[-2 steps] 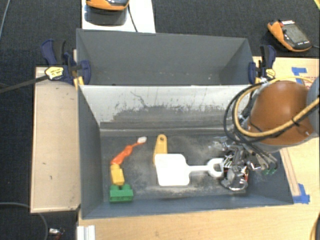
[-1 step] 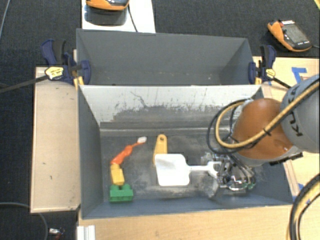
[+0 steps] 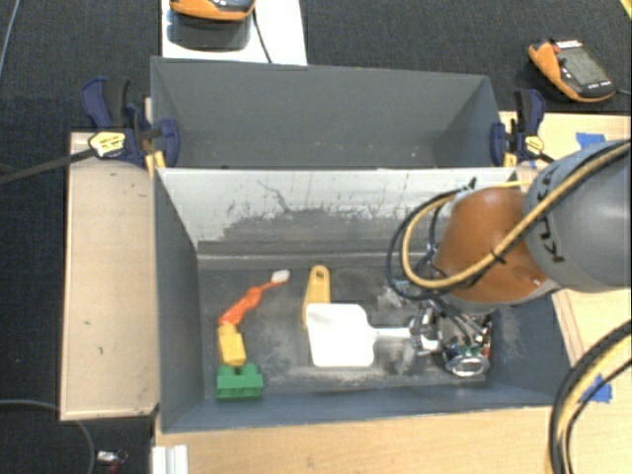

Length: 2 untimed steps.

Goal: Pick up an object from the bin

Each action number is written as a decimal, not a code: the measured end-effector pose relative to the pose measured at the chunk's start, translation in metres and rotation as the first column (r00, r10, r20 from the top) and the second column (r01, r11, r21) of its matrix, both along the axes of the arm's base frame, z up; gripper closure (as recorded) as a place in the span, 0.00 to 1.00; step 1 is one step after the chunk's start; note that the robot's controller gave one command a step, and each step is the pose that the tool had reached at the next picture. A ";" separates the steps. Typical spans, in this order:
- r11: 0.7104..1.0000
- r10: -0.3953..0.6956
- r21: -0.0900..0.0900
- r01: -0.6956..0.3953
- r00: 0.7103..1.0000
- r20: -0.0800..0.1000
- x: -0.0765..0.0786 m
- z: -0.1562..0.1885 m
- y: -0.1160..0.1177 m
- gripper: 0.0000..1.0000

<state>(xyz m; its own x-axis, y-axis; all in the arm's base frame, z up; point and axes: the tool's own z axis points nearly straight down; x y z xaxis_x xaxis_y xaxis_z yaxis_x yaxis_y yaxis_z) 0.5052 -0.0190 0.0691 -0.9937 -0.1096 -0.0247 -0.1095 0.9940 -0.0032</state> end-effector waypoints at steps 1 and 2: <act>0.996 -0.093 0.003 0.093 0.996 -0.014 0.027 0.002 0.010 1.00; 0.996 -0.094 0.004 0.094 0.996 -0.014 0.027 0.002 0.010 1.00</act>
Offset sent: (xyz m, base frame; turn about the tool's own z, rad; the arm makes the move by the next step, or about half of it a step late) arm 0.0000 0.0000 0.0000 0.0000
